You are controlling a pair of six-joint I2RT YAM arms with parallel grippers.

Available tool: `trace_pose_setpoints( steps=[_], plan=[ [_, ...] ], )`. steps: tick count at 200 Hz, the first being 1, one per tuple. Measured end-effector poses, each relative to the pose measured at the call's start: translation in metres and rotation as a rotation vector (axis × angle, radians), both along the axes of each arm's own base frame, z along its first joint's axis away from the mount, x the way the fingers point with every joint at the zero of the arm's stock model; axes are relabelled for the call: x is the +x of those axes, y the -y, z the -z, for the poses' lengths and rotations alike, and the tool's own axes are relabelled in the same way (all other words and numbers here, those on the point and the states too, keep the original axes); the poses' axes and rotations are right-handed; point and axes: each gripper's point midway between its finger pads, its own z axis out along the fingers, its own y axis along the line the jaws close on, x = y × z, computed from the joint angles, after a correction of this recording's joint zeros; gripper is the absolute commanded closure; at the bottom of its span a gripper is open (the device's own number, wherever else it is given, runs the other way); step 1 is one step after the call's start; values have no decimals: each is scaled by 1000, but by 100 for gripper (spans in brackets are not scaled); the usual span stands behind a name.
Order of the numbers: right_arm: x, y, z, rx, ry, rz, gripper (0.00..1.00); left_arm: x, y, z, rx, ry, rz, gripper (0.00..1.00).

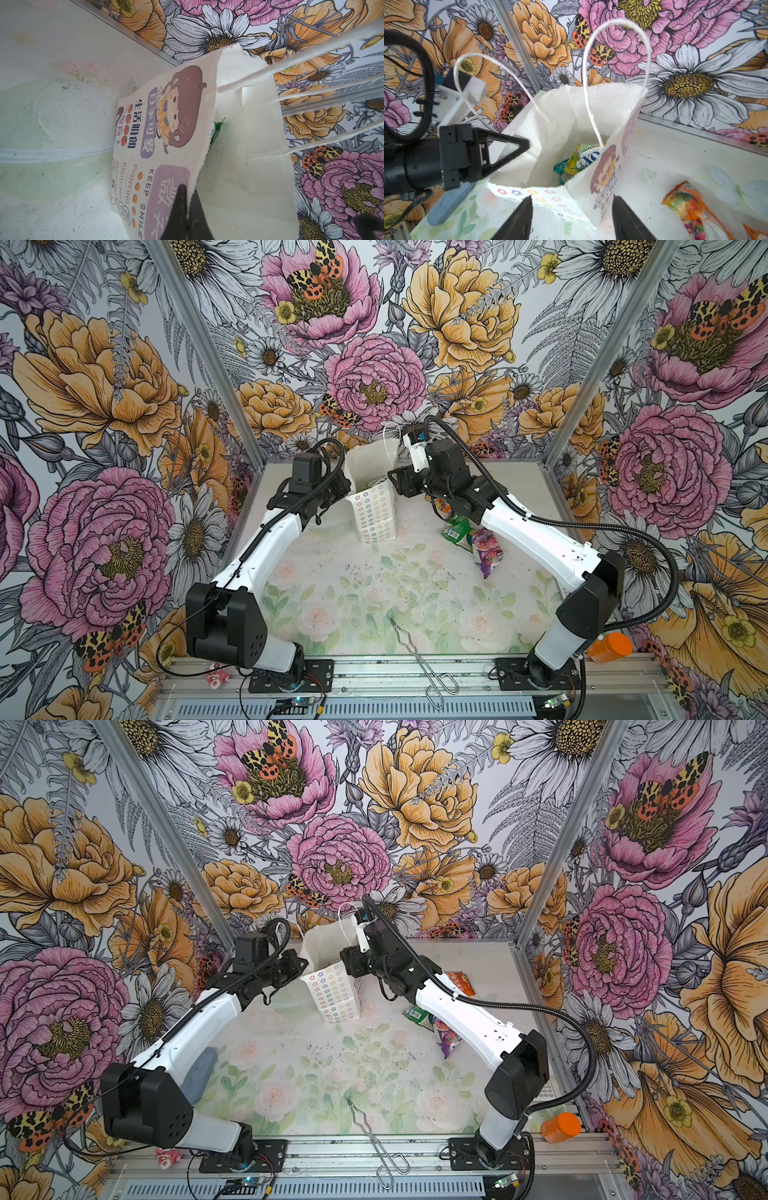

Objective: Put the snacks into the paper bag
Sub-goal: 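Move the right gripper back over the purple candy bag on the table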

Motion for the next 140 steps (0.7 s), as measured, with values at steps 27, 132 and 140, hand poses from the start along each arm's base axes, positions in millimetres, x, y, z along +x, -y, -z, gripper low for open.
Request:
trace_pose_setpoints(
  steps=[27,132,140],
  plan=[
    [-6,20,20,-35,-31,55,26,0,0,0,-2,0,3,100],
    [-27,128,61,6,-139,356,0,0,1,0,-2,0,3,100],
    [-28,135,66,11,-150,378,0,0,1,0,-2,0,3,100]
  ],
)
